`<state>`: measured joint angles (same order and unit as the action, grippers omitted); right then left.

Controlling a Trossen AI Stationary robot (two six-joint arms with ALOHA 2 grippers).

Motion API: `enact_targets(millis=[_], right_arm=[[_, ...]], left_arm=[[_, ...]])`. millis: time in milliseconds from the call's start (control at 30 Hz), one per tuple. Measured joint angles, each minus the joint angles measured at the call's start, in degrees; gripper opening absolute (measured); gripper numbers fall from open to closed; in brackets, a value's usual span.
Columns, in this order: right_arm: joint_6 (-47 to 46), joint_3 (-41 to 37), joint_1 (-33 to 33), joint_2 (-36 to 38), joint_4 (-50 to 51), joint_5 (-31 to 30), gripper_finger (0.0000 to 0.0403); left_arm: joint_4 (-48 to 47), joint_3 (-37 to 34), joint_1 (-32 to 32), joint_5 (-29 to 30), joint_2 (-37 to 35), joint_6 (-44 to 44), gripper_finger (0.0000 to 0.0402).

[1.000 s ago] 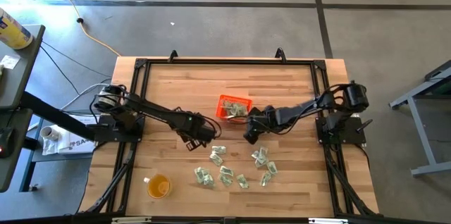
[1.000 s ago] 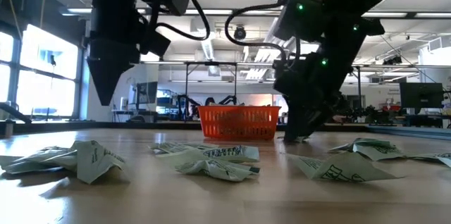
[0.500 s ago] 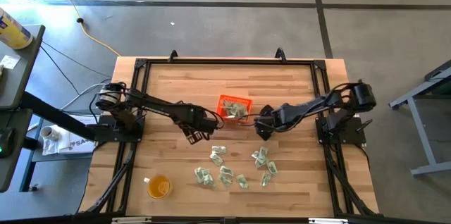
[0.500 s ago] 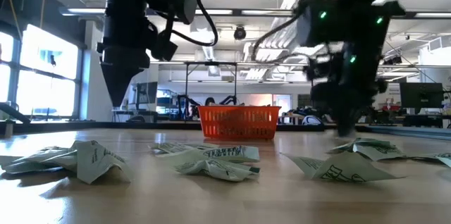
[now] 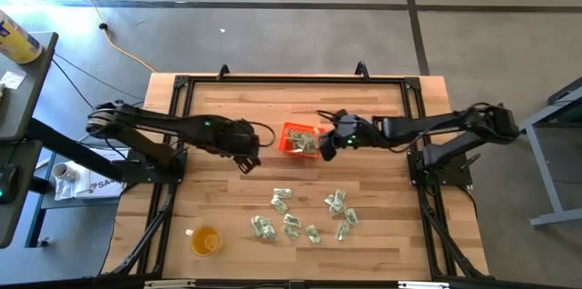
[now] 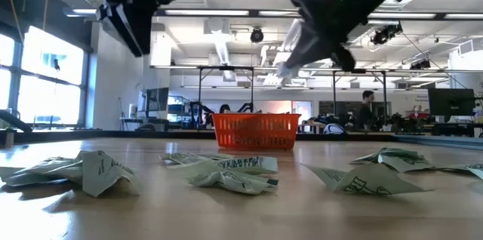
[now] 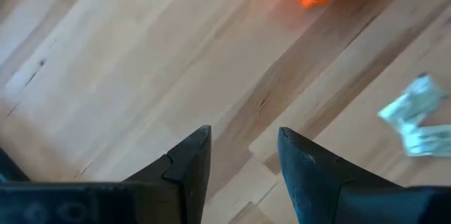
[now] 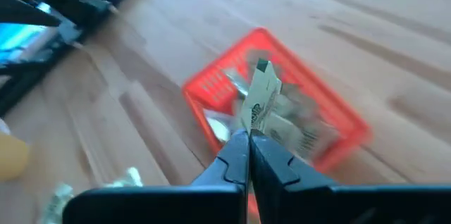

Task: Pick and place Stevia / Truvia into bins
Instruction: Put the stevia packet into the basket

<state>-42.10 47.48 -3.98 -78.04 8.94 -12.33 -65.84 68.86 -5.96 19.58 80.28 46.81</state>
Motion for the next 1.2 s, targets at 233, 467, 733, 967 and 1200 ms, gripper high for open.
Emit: enact_targets(millis=[233, 467, 733, 967, 1200], right_arm=[[-2.6, 0.0, -1.7, -10.7, -10.7, 9.7, 0.0015], [-3.9, 0.0, -1.5, -10.7, -11.4, 9.8, 0.0099], [1.6, 0.1, -0.2, -1.2, -7.3, 6.2, 0.0233], [0.8, 0.2, 3.9, 9.1, 10.9, -3.7, 0.0254], [-4.4, 0.2, 9.8, 15.6, 24.2, -10.8, 0.0255]], left_arm=[[-0.1, 0.0, -0.2, -9.6, -3.6, 1.6, 0.02], [6.3, -0.1, -5.6, -11.1, -1.6, 0.0, 0.02], [14.8, -0.1, -8.0, -11.7, 3.6, -12.9, 0.02], [27.1, -0.1, -7.2, -15.8, 10.6, -25.9, 0.02], [33.7, -0.1, -5.1, -18.6, 17.2, -27.0, 0.02]])
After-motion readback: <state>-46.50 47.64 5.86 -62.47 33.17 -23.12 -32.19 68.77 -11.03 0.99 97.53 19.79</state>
